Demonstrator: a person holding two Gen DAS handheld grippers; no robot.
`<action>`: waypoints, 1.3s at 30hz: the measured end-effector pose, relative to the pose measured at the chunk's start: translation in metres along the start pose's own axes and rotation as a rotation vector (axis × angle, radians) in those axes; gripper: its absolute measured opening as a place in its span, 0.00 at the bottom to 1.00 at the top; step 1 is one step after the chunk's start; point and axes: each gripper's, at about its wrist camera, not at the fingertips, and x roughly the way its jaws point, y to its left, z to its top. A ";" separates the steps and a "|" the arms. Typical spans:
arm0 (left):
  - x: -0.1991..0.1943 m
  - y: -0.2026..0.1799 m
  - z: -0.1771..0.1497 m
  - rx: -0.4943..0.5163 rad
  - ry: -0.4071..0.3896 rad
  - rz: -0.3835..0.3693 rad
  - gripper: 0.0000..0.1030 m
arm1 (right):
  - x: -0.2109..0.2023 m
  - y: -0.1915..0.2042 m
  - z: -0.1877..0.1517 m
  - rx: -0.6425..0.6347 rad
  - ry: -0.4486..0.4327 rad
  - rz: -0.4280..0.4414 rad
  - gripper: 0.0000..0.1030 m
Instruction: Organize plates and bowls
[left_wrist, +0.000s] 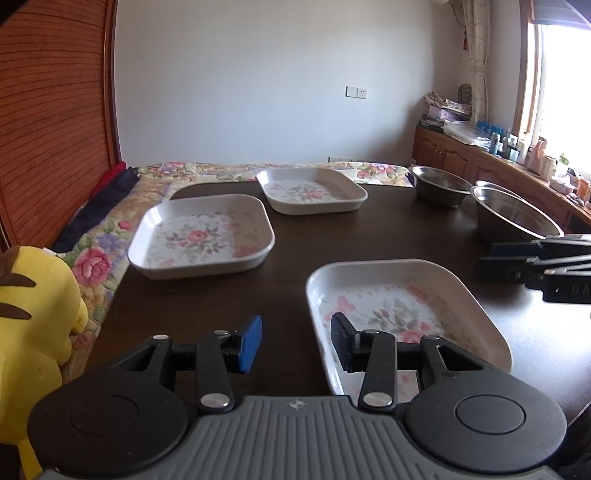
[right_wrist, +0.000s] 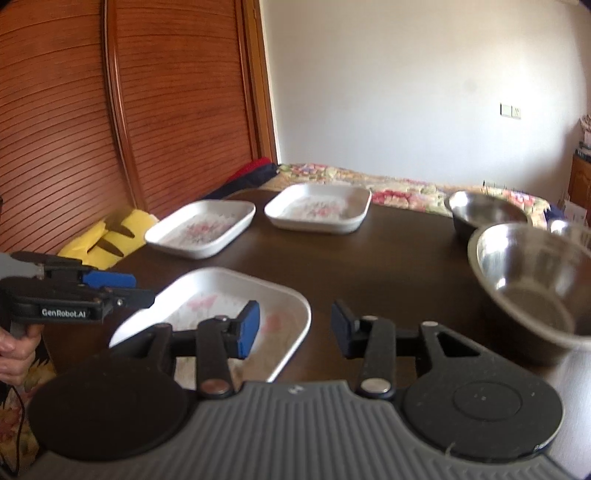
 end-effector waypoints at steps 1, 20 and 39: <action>0.000 0.001 0.002 0.002 -0.006 0.004 0.46 | 0.002 0.000 0.004 -0.007 -0.005 0.003 0.43; 0.027 0.043 0.040 0.036 -0.038 0.047 0.66 | 0.061 0.021 0.049 -0.073 0.013 0.092 0.61; 0.064 0.108 0.060 0.003 -0.038 0.081 0.66 | 0.131 0.052 0.081 -0.111 0.101 0.139 0.60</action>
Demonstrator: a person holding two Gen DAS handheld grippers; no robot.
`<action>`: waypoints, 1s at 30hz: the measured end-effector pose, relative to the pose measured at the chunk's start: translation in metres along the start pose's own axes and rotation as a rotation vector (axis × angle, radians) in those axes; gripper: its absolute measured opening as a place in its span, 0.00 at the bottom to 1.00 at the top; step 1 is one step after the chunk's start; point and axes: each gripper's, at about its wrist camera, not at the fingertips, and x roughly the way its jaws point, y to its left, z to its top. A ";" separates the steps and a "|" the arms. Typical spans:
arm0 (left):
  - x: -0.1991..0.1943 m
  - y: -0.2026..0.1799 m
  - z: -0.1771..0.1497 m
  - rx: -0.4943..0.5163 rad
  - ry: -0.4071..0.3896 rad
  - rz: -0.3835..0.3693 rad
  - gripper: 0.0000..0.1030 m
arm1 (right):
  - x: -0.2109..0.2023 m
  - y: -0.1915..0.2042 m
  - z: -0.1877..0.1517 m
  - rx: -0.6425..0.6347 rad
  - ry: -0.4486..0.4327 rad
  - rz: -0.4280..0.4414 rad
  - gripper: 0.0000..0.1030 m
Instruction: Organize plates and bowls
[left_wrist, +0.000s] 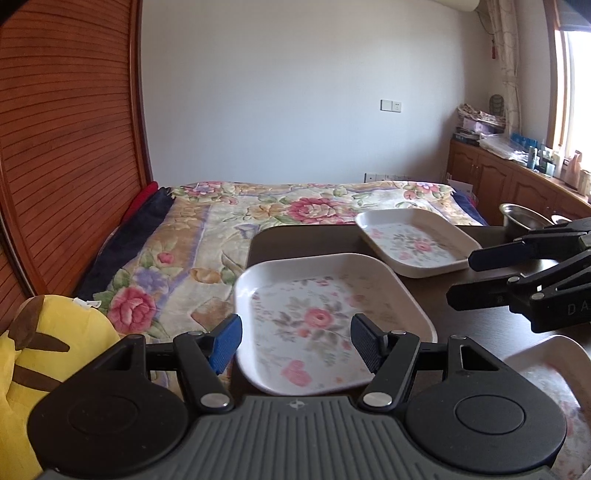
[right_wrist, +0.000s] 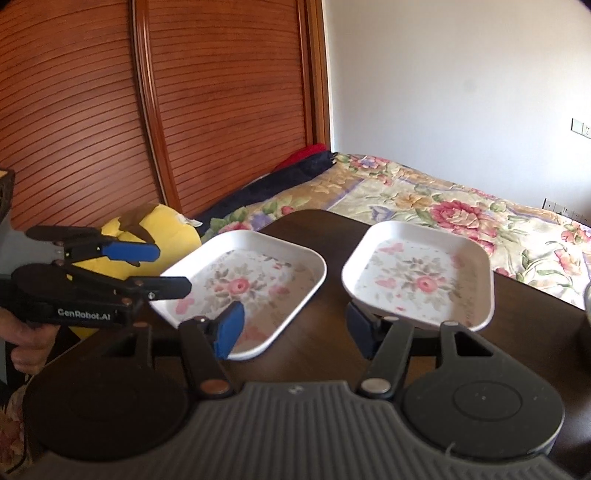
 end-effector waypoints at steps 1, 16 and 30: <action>0.003 0.003 0.001 -0.002 0.002 0.003 0.65 | 0.004 0.001 0.001 0.001 0.008 0.002 0.59; 0.035 0.042 0.002 -0.043 0.046 0.000 0.44 | 0.045 0.005 0.011 -0.016 0.110 0.009 0.41; 0.045 0.044 -0.002 -0.066 0.080 -0.035 0.24 | 0.054 0.003 0.012 -0.006 0.148 0.025 0.30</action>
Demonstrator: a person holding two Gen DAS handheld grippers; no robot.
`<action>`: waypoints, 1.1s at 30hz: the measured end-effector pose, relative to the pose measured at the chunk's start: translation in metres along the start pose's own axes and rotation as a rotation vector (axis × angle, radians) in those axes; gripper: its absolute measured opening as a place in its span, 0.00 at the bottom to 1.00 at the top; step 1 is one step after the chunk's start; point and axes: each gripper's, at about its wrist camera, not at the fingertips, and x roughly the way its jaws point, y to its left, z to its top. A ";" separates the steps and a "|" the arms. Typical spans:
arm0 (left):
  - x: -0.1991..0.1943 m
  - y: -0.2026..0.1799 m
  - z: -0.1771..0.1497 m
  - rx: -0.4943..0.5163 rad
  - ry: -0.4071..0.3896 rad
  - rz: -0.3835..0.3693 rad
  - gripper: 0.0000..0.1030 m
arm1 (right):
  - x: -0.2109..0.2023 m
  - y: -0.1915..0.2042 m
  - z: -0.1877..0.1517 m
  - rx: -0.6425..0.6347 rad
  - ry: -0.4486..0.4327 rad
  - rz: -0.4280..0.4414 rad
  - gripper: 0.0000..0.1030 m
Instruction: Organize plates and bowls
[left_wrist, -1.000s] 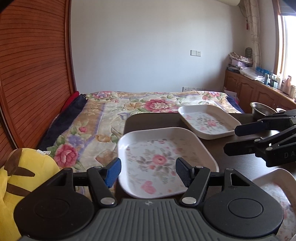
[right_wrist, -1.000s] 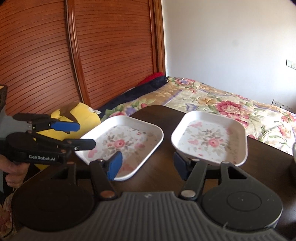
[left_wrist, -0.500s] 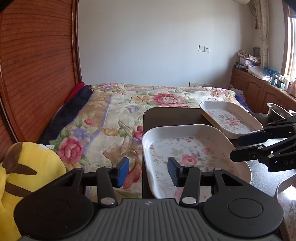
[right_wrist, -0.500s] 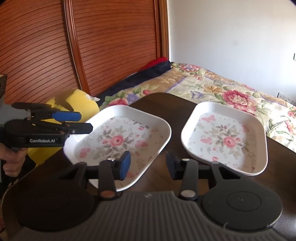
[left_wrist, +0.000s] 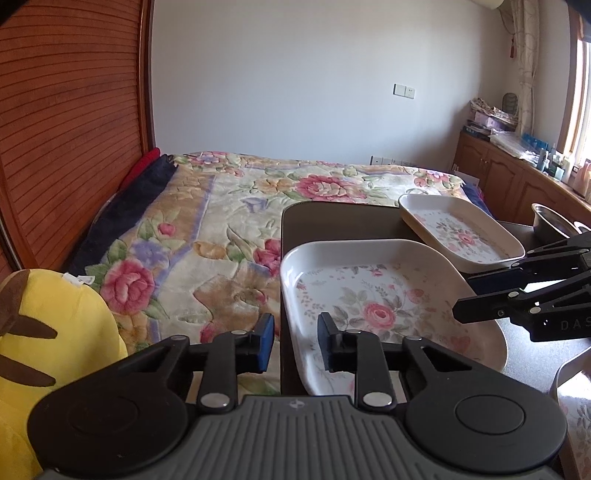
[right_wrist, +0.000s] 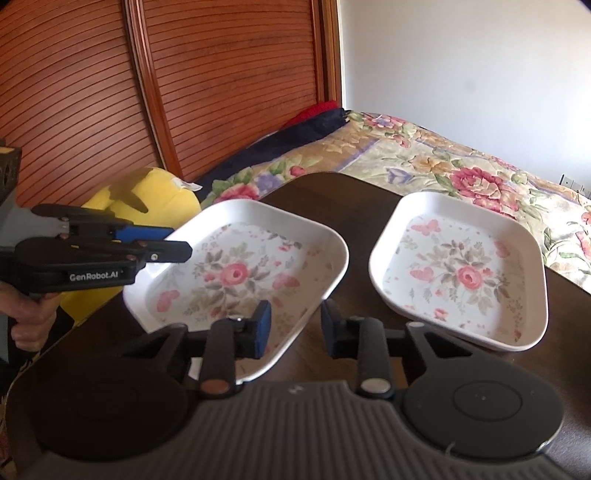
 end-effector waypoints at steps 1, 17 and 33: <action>0.000 0.000 0.000 -0.001 0.003 -0.001 0.23 | 0.000 0.000 0.000 0.000 0.001 0.002 0.28; -0.006 0.004 -0.003 -0.066 0.015 -0.039 0.15 | 0.004 -0.003 -0.003 0.033 0.036 0.019 0.19; -0.038 -0.015 0.000 -0.044 -0.029 -0.035 0.15 | -0.031 -0.008 -0.005 0.040 -0.032 0.029 0.18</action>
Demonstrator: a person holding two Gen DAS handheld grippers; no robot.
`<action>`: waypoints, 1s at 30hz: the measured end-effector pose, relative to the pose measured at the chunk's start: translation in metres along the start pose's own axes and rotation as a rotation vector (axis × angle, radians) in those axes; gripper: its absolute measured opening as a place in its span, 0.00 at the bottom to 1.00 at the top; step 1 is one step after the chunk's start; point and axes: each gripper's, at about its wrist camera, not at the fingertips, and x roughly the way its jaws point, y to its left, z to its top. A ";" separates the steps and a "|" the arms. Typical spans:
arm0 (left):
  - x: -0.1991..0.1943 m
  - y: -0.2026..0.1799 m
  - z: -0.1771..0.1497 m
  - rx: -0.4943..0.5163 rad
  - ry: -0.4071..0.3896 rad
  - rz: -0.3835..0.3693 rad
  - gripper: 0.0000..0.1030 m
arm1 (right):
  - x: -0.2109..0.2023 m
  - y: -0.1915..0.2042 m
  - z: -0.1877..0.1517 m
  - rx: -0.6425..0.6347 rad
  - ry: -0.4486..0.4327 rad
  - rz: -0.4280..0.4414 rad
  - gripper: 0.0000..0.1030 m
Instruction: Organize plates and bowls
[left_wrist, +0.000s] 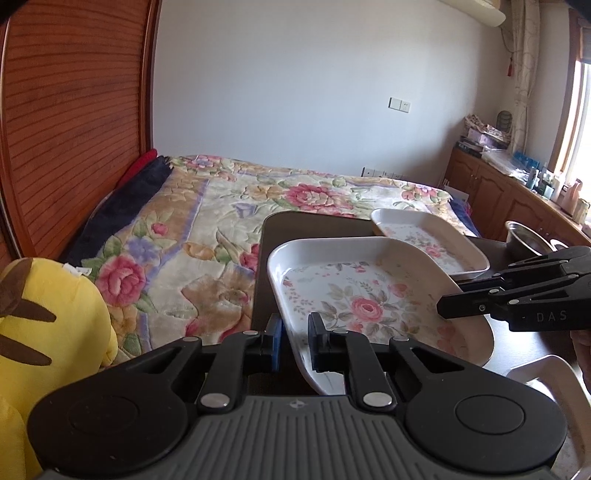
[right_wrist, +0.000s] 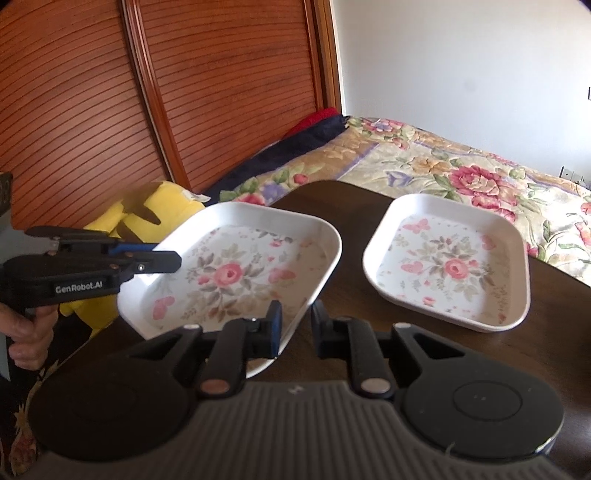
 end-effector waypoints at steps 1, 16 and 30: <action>-0.002 -0.003 0.000 0.005 -0.004 -0.001 0.15 | -0.004 0.000 -0.001 -0.001 -0.005 -0.002 0.18; -0.033 -0.052 -0.007 0.039 -0.028 -0.050 0.15 | -0.059 -0.011 -0.027 0.025 -0.056 -0.032 0.18; -0.054 -0.109 -0.034 0.087 -0.022 -0.124 0.15 | -0.110 -0.023 -0.081 0.050 -0.084 -0.088 0.18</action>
